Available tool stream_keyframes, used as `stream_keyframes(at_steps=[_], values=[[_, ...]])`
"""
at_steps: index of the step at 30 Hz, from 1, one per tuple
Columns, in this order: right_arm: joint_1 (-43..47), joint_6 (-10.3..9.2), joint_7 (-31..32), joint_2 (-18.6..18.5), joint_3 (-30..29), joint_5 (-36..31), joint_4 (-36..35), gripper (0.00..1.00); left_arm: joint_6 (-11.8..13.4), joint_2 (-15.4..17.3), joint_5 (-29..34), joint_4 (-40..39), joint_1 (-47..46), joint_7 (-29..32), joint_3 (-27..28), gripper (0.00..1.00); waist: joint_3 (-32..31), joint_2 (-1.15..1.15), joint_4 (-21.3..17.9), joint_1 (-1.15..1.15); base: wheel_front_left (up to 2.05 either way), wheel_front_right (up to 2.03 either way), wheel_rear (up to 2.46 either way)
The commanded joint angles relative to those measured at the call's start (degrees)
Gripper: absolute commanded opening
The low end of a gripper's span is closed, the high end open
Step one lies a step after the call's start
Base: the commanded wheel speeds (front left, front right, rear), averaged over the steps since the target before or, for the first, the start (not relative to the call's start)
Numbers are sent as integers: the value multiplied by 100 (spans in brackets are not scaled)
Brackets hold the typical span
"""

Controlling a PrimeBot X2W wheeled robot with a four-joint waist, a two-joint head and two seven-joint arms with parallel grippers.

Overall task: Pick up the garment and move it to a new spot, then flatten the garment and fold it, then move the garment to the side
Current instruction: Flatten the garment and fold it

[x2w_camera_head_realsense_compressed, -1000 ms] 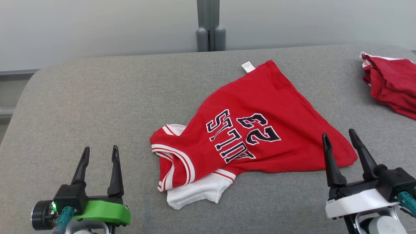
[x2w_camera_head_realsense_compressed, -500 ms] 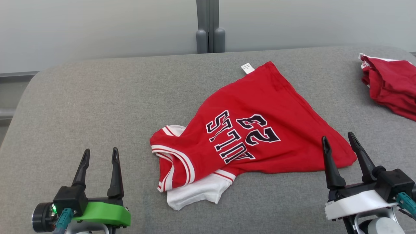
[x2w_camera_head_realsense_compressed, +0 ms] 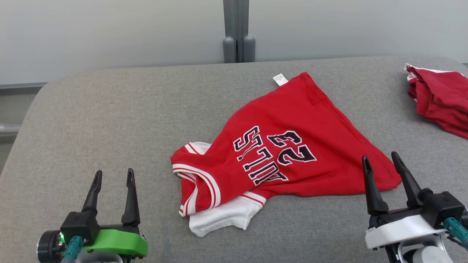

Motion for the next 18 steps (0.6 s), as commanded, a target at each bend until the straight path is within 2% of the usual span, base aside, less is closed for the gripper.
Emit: stream_keyframes(at_steps=[1, 9, 18], values=[[54, -10, -15, 2, 6, 7, 20, 100, 35, 9, -43, 10, 74, 0, -4, 100, -7, 0, 1, 0, 0, 0, 0], [-28, -10, -15, -2, -66, 61, 160, 100, -14, 15, -38, 78, 119, 0, -98, 100, -15, 0, 2, 0, 0, 0, 0], [-383, -10, -15, -132, -374, -39, 702, 100, -150, 10, -159, 621, 174, 0, -885, 100, 159, 0, 36, 0, 0, 0, 0]])
